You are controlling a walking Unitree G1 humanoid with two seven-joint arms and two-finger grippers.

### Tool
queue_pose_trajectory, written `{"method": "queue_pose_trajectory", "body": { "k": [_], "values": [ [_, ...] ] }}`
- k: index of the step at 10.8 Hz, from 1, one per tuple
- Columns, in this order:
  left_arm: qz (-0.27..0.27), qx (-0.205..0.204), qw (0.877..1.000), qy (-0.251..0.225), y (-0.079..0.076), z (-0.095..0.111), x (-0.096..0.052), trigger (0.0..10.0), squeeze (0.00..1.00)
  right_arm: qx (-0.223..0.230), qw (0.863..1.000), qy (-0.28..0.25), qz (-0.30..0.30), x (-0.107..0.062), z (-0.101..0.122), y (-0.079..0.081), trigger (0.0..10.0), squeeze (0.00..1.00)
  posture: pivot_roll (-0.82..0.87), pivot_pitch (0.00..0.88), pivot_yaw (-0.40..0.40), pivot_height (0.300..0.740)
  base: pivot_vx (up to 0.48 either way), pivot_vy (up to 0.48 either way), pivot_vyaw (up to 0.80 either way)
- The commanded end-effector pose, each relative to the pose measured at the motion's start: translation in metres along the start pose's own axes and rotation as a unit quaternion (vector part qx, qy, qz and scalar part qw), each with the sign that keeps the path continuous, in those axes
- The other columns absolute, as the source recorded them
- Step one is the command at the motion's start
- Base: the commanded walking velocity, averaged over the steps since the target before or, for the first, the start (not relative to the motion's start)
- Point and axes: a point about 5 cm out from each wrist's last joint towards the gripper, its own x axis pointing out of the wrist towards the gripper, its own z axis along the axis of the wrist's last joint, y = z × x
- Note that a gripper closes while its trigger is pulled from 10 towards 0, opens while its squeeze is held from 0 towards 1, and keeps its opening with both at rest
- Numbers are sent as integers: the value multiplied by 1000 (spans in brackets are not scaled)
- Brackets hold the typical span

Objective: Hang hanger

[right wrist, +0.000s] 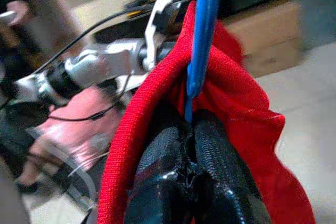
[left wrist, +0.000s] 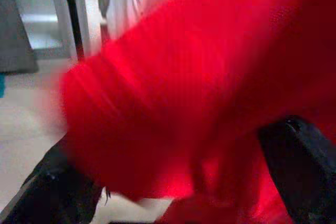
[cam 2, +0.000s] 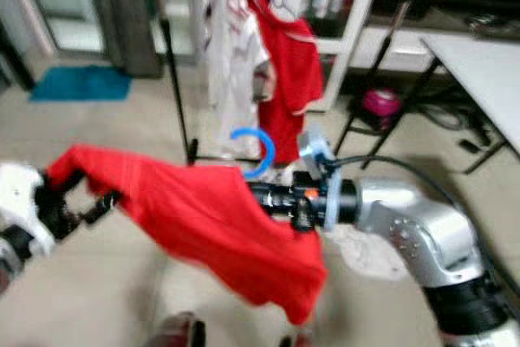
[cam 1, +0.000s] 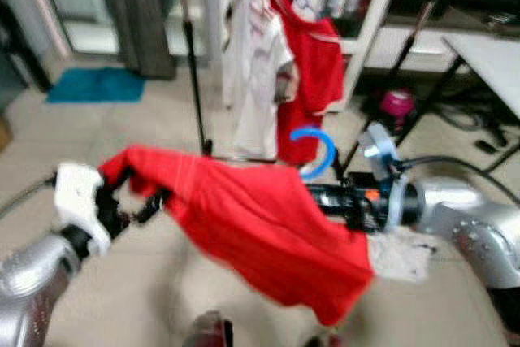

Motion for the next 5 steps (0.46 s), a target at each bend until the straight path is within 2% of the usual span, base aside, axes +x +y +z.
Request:
{"method": "queue_pose_trajectory", "body": {
  "k": [1, 3, 4, 5],
  "values": [
    [-23, -21, 999, -7, -5, 1, -7, 10000, 27, -13, 1000, -9, 15, -3, 9, 3, 10000, 0, -14, 80, 9, 740, 0, 0, 0],
    [-89, -39, 995, -5, -21, -2, -19, 10000, 0, -10, 1000, -11, 22, -7, 10, 5, 10000, 0, -11, 82, 9, 740, 0, 0, 0],
    [-92, -47, 995, -6, -20, -2, -22, 7255, 0, -10, 1000, -9, 23, -6, 9, 6, 10000, 0, -20, 89, 16, 740, 0, 0, 0],
    [-90, -53, 995, -9, -19, -3, -24, 0, 0, -12, 1000, -8, 22, -6, 10, 6, 10000, 0, -27, 90, 19, 740, 0, 0, 0]
  ]
}}
